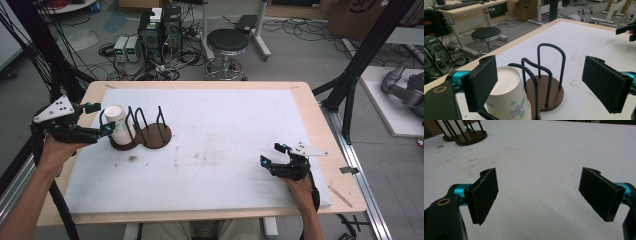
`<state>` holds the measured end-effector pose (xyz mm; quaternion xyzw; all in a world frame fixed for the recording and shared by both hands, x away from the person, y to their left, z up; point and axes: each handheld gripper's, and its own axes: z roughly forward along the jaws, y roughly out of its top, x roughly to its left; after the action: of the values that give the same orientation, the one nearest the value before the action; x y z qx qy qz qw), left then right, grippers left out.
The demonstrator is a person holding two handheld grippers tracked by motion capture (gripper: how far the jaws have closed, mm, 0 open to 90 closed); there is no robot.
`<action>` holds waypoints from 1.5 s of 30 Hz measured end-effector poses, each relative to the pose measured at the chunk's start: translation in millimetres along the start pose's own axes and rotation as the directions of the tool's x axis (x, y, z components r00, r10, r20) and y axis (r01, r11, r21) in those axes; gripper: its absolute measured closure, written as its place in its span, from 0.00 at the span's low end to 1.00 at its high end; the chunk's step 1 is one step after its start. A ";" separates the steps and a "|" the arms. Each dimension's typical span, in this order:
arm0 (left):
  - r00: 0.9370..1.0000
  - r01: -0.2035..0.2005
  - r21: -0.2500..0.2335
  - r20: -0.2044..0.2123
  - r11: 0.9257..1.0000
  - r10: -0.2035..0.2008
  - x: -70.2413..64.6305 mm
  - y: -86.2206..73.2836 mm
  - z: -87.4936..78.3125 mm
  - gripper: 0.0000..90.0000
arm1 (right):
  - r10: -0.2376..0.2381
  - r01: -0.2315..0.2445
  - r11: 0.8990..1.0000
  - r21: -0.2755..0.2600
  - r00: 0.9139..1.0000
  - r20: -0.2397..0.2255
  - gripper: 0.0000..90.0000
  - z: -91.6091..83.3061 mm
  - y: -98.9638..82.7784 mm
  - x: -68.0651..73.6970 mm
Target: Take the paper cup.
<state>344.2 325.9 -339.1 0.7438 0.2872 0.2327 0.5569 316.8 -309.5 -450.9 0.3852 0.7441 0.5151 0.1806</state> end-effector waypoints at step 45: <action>0.955 -0.220 0.374 0.271 0.901 0.121 67.0 42.4 41.0 0.16 | -0.028 0.028 0.999 -0.016 0.999 0.018 0.18 -1.8 -1.1 2.8</action>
<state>427.3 334.3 -307.6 0.8868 0.1924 0.1252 0.4011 313.4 -308.7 -450.8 0.3779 0.7434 0.5153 0.1975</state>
